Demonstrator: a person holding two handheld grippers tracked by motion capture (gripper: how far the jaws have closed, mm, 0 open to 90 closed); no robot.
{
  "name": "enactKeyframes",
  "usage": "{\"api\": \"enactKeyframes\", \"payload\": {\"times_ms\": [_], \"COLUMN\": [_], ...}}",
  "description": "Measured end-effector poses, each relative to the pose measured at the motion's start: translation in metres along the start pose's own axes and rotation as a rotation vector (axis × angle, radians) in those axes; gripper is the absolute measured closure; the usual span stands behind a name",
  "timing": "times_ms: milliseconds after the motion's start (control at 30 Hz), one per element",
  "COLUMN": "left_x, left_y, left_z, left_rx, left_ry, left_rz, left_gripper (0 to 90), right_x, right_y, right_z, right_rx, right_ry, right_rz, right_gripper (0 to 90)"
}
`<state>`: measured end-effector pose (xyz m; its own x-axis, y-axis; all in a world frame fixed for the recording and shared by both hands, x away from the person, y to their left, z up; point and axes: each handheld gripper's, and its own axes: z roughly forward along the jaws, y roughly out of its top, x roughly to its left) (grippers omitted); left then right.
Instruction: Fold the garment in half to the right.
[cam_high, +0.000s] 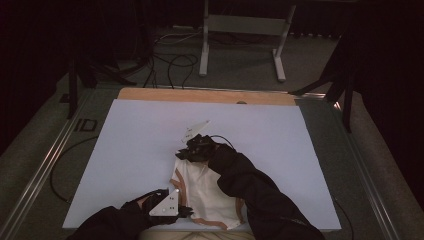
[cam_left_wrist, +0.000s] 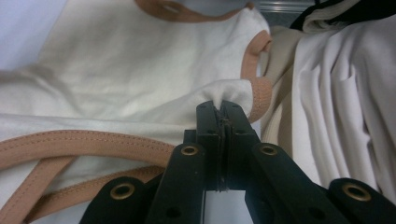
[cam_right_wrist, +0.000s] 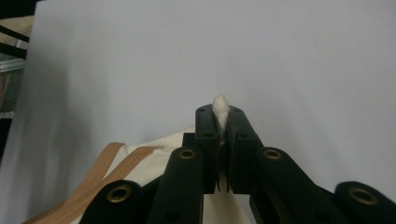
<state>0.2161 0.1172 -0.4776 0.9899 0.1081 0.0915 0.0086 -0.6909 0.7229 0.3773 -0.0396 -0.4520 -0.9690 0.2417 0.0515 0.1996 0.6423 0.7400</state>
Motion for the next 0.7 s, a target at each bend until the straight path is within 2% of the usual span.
{"api": "enactKeyframes", "payload": {"times_ms": [233, 700], "left_x": [0.001, 0.004], "left_y": [0.011, 0.027], "left_z": [0.006, 0.009], "left_rx": [0.011, 0.035], "left_ry": [-0.023, -0.052], "left_rz": [0.035, 0.079], "left_gripper": [88.5, 88.5], "right_x": [-0.002, -0.006], "right_y": [-0.007, -0.028], "right_z": [-0.017, -0.046], "right_rx": [-0.029, -0.072], "right_ry": [-0.007, -0.043], "right_rz": [0.019, 0.054], "right_gripper": [85.3, 85.1]}}
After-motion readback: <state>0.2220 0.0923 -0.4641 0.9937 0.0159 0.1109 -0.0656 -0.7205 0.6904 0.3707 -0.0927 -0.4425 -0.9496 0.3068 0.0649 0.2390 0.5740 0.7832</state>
